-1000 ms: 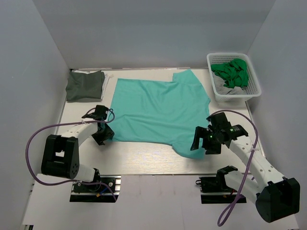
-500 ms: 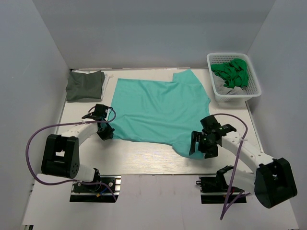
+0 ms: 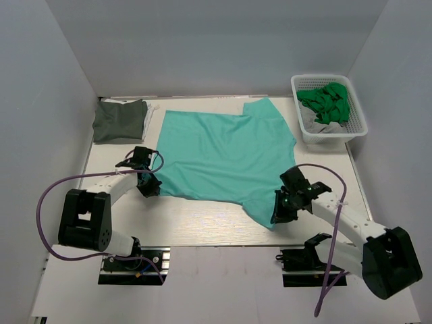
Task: Fold and stack the t-shirts
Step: Grap the side of the flattened tshirt closest away from the robot with both arms
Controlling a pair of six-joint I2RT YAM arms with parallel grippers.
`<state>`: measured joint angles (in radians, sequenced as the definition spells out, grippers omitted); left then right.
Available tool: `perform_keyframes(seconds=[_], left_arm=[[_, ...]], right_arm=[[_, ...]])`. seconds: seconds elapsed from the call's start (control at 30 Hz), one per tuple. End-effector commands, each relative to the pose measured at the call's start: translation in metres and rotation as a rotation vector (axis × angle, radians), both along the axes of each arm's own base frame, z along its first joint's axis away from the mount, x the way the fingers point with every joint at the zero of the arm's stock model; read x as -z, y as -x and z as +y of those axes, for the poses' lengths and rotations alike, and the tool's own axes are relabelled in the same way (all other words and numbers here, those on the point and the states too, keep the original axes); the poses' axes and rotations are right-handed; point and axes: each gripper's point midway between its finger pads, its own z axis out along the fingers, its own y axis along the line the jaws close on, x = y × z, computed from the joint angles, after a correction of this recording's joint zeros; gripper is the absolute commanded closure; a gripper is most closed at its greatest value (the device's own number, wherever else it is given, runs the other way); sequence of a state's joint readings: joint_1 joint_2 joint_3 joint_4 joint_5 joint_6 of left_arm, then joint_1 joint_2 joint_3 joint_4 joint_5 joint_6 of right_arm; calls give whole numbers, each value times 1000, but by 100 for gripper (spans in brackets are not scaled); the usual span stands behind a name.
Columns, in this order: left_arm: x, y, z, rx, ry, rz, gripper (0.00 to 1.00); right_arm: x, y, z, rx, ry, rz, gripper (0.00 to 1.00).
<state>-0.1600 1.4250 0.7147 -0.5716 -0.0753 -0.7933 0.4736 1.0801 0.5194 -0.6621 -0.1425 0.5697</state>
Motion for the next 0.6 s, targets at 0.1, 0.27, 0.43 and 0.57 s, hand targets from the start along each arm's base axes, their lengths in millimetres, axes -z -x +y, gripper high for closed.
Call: perform_keyframes(seconds=[0.1, 0.27, 0.43, 0.57], left_arm=[[-18, 1, -5, 21, 20, -2, 100], [-39, 23, 1, -15, 2, 39, 100], [-49, 53, 5, -50, -4, 91, 100], [-43, 72, 3, -43, 19, 117, 100]], right_arm=[[-38, -1, 15, -5, -69, 15, 100], [-55, 38, -1, 23, -5, 210, 100], [-75, 55, -9, 90, 22, 269, 100], [-68, 78, 4, 58, -76, 378, 100]])
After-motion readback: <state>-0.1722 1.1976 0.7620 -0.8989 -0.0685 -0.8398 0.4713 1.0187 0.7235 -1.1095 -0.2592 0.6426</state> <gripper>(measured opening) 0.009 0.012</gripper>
